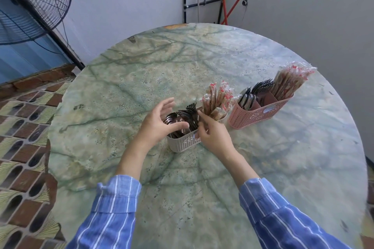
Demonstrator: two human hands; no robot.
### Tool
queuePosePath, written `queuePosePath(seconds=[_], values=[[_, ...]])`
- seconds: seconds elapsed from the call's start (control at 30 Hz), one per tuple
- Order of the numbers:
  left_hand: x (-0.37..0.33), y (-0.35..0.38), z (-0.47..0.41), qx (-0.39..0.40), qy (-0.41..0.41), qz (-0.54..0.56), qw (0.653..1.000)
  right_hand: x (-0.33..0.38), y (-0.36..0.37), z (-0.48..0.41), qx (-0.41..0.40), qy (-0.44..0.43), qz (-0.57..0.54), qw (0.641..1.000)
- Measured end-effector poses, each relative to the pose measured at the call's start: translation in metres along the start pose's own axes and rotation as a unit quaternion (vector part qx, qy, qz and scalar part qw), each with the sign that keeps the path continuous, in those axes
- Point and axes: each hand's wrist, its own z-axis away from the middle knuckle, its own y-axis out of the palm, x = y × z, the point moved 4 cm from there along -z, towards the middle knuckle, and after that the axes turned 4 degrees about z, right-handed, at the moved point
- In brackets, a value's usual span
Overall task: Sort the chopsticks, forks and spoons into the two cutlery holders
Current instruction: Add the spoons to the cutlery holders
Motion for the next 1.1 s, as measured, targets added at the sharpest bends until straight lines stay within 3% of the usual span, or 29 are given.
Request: queuePosePath(seconds=[0.17,0.37,0.5,0.7,0.87,1.1], values=[[0.054,0.007,0.028,-0.048,-0.059,0.069,0.995,-0.012,0.003,0.039,-0.028,-0.056,-0.08,0.995],[0.071,0.032,0.038,-0.122,-0.052,0.022,0.991,-0.046,-0.012,0.037,-0.119,0.049,-0.125,0.984],[0.073,0.048,0.042,-0.16,-0.04,0.01,0.986,-0.061,-0.027,0.01,-0.044,0.066,-0.111,0.991],[0.08,0.073,0.043,-0.262,-0.066,0.046,0.962,-0.07,-0.038,-0.024,0.086,0.012,-0.09,0.992],[0.075,0.083,0.038,-0.338,-0.081,0.042,0.937,-0.08,-0.038,-0.041,0.098,-0.021,-0.091,0.991],[0.069,0.078,0.029,-0.35,-0.098,0.045,0.931,-0.073,-0.031,-0.066,0.12,-0.045,-0.099,0.987]])
